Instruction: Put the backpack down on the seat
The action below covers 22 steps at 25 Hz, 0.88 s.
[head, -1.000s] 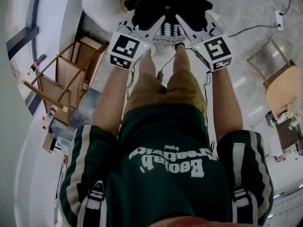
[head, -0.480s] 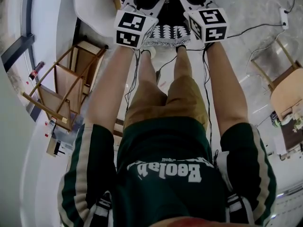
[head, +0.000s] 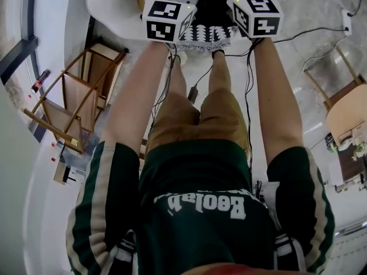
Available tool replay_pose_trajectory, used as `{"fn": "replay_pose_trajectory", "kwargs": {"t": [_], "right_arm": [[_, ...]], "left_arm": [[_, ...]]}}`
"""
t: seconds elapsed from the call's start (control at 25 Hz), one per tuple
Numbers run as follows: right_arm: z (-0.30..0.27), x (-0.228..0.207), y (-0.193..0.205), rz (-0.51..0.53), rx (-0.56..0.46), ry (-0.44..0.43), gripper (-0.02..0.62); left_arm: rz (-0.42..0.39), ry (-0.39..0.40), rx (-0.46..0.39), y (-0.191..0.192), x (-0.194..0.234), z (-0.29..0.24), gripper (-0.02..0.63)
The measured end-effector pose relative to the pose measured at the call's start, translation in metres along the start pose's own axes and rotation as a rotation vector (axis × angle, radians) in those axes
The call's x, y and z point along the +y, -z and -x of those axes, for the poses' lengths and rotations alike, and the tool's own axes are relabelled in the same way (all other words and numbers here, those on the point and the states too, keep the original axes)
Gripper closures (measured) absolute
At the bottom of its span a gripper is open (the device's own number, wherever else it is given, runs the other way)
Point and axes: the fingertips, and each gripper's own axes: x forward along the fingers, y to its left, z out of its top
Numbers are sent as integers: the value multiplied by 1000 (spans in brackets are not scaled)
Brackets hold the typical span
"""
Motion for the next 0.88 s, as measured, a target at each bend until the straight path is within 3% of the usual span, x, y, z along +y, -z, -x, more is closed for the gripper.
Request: {"fn": "replay_pose_trajectory", "kwargs": {"t": [0.08,0.2,0.32,0.52,0.88], "right_arm": [[3,5,4,30,13,12,351],[14,0,11,81,24,134,324],[30,-9,23,58,26,237,318],[50,-12,41,49,32,254,316],[86,-12,40,62,0,268,313]], "left_arm": [[11,-28,-3,1,2,1,328],[4,-52,-11,3,-2,5,316],[9,-75,-25,7,-3,13,283],[25,-107,-38,17,-2,27,250],[-38,-125,-57,15,-27,58,247]]}}
